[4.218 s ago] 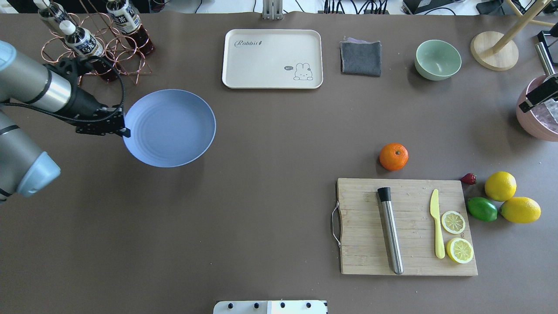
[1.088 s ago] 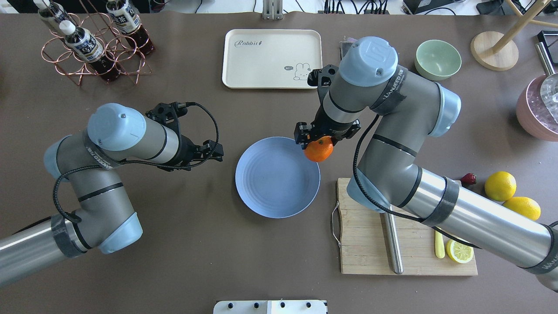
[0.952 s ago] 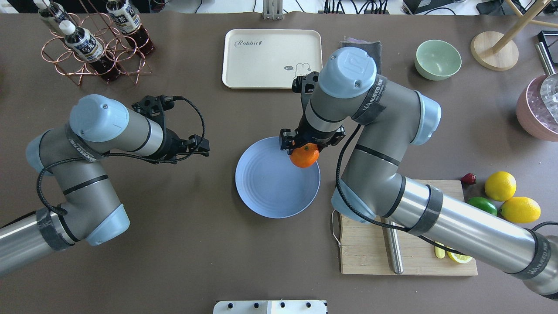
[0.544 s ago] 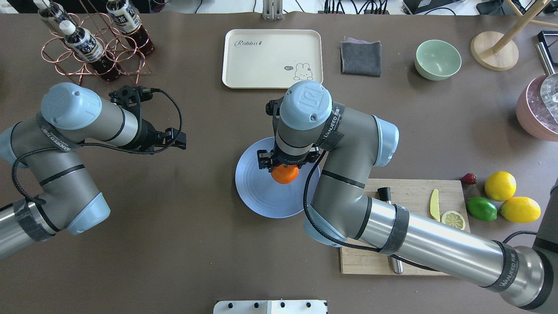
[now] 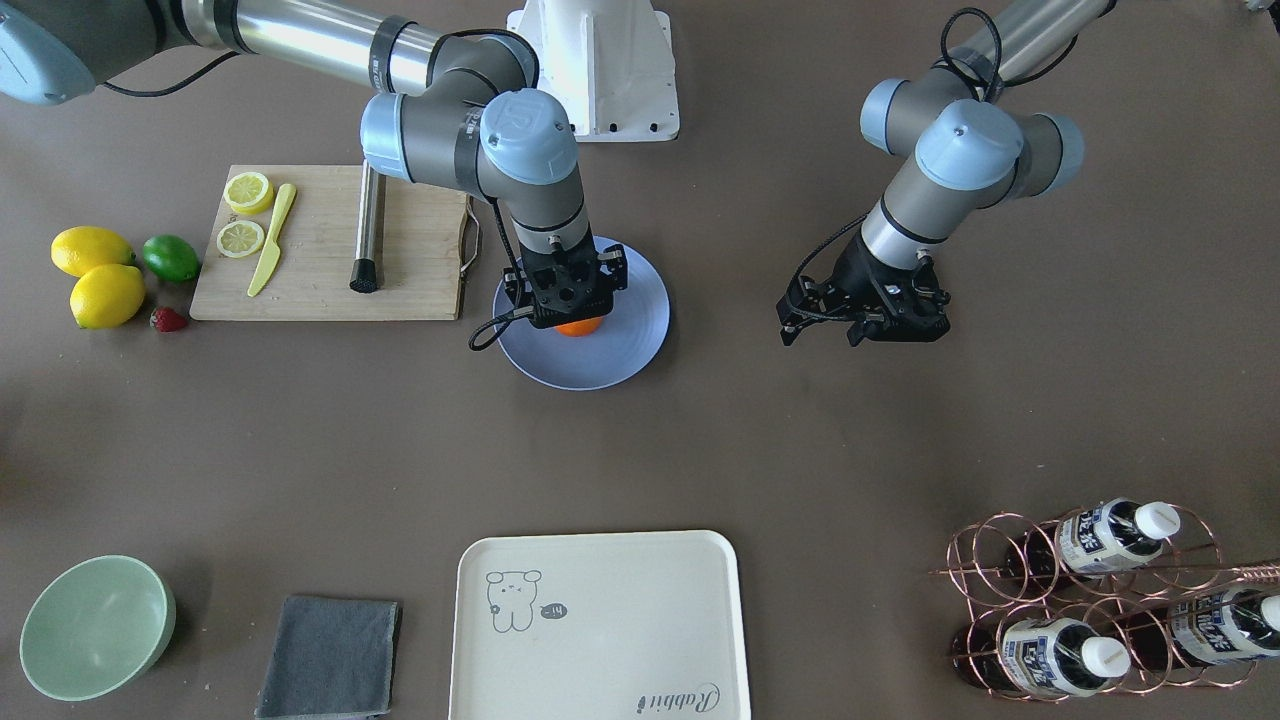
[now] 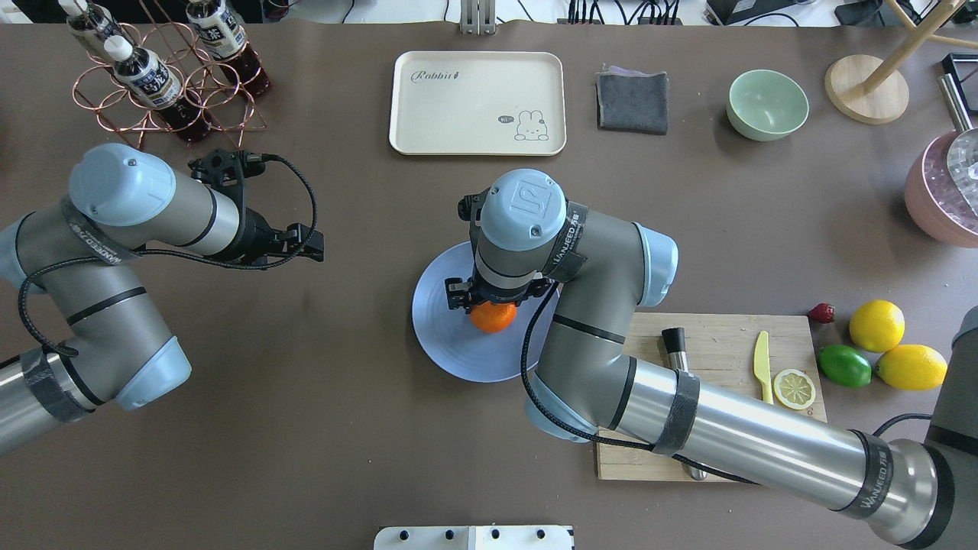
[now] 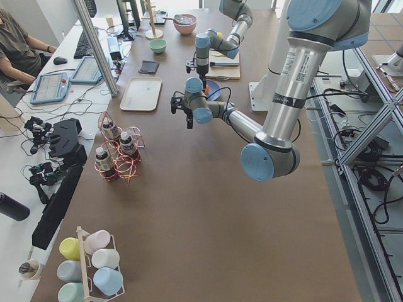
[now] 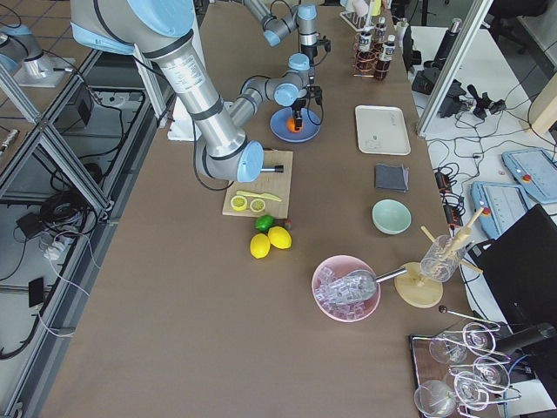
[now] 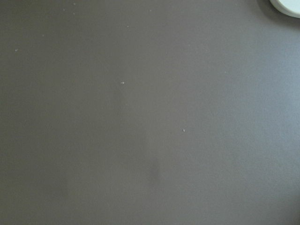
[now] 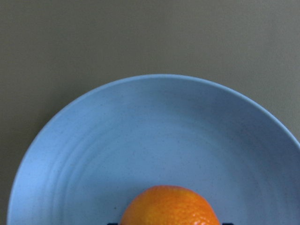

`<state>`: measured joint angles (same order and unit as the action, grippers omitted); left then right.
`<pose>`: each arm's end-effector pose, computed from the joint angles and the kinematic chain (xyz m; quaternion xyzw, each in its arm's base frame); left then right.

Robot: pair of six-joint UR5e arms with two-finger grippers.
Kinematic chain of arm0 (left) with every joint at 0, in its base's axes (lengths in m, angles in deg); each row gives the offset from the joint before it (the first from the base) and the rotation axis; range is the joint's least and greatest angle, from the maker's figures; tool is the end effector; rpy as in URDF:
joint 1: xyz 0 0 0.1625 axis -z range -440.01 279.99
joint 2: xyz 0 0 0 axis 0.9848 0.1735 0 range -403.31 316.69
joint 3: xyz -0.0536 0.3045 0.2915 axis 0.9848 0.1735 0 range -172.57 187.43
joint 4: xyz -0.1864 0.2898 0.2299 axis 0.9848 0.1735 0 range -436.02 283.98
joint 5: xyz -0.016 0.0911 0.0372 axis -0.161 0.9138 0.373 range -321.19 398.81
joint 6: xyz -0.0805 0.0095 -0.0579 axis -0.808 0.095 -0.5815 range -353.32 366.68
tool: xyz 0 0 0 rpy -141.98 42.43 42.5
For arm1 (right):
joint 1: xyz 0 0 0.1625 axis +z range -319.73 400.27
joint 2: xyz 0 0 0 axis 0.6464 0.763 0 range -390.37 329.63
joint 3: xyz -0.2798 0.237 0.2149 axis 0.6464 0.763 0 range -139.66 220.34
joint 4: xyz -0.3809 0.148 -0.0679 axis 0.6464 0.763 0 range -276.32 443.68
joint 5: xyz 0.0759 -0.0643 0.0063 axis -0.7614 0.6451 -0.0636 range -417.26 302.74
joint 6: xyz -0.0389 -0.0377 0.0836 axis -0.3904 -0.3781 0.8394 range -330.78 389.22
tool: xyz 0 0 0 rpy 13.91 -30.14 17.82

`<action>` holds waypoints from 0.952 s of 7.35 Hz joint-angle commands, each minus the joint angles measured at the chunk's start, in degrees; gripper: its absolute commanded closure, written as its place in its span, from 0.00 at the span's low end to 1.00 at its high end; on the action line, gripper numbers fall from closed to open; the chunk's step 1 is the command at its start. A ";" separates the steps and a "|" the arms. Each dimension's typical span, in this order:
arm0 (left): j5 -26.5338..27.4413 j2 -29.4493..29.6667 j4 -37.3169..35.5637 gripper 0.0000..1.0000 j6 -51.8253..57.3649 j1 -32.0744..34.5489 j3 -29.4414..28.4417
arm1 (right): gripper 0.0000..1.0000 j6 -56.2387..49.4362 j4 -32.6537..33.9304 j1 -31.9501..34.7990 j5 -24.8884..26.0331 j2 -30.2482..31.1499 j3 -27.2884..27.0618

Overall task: Pick orange to plate
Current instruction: 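Open the right gripper to release the orange and withdraw both arms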

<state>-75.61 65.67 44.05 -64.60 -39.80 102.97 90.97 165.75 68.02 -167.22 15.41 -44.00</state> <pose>0.4192 -0.4749 0.3728 0.0568 0.4827 -0.0667 0.8714 -0.6084 -0.4322 0.2148 0.0418 -0.4180 -0.0723 0.9046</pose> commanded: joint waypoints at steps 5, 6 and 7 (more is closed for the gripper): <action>-6.65 0.00 -3.60 0.03 4.62 11.32 1.14 | 0.00 -2.85 9.03 12.01 -7.07 7.27 -15.28; -9.74 -2.79 -6.23 0.03 13.36 16.43 3.32 | 0.00 -10.09 10.81 17.99 -11.55 11.39 -18.03; -12.73 -6.03 -11.12 0.03 22.85 20.92 6.56 | 0.00 -17.47 11.44 24.49 -15.86 15.96 -18.76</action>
<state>-84.34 63.06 37.87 -52.50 -24.98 106.23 81.94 175.35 84.52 -177.61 25.85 -60.27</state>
